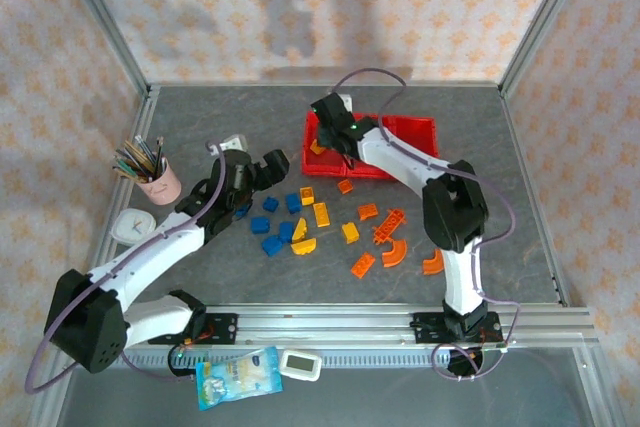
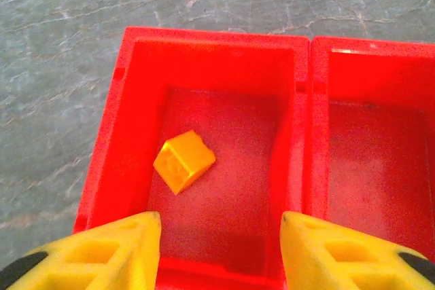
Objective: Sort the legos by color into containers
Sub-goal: Place the lego in the container, then pick up the lego from the center of the table.
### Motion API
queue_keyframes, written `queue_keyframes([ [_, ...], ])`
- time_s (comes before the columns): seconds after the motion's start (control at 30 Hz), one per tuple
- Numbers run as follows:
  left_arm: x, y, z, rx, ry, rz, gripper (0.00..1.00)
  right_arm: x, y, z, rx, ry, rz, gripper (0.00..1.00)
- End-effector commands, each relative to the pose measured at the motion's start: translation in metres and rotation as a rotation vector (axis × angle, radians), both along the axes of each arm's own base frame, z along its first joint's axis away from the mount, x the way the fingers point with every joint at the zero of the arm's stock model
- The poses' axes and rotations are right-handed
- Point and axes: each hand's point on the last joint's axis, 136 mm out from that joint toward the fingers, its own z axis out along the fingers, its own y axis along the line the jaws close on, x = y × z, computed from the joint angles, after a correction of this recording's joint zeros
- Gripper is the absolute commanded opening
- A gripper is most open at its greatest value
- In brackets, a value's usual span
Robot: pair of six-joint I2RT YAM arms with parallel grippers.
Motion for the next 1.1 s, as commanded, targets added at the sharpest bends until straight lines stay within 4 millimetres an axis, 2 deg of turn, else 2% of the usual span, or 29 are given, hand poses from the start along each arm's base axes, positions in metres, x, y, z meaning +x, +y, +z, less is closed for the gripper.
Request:
queue_keyframes([
  [0.0,-0.014,0.007,-0.014,0.004,0.04,-0.001,0.99,-0.031,0.01,0.003,0.046,0.021,0.024,0.52],
  [0.17,-0.028,0.017,-0.026,-0.005,0.061,0.031,0.99,-0.066,0.023,-0.018,0.065,0.072,0.059,0.55],
  [0.4,-0.042,0.033,-0.035,-0.022,0.052,0.096,0.99,-0.096,0.045,-0.05,0.106,0.131,0.099,0.61],
  [0.73,-0.049,0.046,-0.04,-0.018,0.051,0.151,0.99,-0.096,0.063,-0.083,0.086,0.173,0.105,0.65],
  [0.93,-0.05,0.049,-0.041,-0.005,0.054,0.164,0.99,-0.103,0.076,-0.091,0.085,0.189,0.141,0.64],
  [1.07,-0.049,0.05,-0.04,-0.007,0.049,0.167,0.99,-0.103,0.076,-0.097,0.073,0.193,0.138,0.62],
])
